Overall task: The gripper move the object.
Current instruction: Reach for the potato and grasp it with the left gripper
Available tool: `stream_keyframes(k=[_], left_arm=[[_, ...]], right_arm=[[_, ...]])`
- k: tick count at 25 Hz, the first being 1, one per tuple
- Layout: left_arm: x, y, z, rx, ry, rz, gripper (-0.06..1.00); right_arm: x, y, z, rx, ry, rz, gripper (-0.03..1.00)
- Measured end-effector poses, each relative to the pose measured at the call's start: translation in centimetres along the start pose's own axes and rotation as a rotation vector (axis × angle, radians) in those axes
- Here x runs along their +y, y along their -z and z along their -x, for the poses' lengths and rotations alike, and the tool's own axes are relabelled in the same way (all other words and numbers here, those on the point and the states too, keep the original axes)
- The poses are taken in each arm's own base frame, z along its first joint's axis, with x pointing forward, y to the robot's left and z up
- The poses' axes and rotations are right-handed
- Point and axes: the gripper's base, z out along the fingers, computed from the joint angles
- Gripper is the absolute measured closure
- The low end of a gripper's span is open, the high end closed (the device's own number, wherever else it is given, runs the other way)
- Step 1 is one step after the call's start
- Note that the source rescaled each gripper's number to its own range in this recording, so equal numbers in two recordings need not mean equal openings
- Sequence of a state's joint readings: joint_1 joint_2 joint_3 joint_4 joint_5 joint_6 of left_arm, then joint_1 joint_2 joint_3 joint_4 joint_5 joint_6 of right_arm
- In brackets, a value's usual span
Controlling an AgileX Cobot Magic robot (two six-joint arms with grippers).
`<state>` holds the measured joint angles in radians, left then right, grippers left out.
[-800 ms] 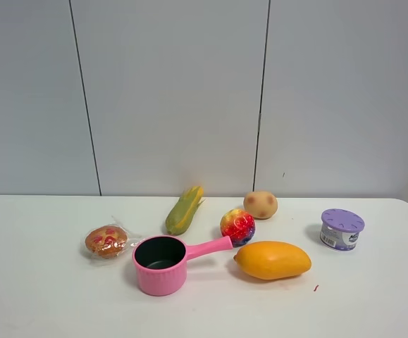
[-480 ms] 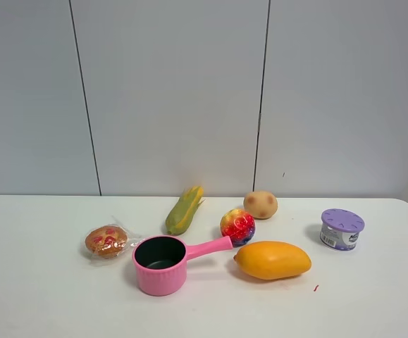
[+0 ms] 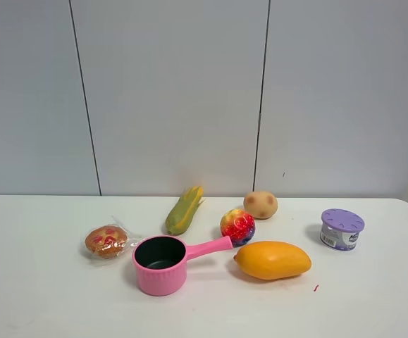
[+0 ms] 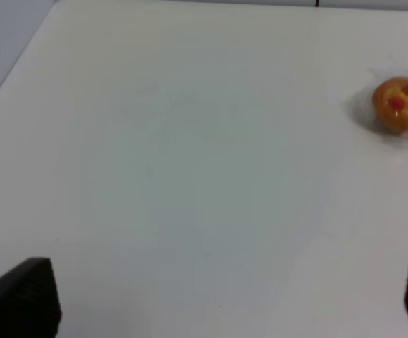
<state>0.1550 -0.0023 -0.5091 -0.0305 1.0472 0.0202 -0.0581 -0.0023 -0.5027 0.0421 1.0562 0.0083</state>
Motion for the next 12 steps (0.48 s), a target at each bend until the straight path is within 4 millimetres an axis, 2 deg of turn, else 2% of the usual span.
stream_keyframes(k=[12], left_arm=[[0.00,0.00,0.00,0.000,0.000,0.000,-0.06]], right_arm=[[0.00,0.00,0.00,0.000,0.000,0.000,-0.03]])
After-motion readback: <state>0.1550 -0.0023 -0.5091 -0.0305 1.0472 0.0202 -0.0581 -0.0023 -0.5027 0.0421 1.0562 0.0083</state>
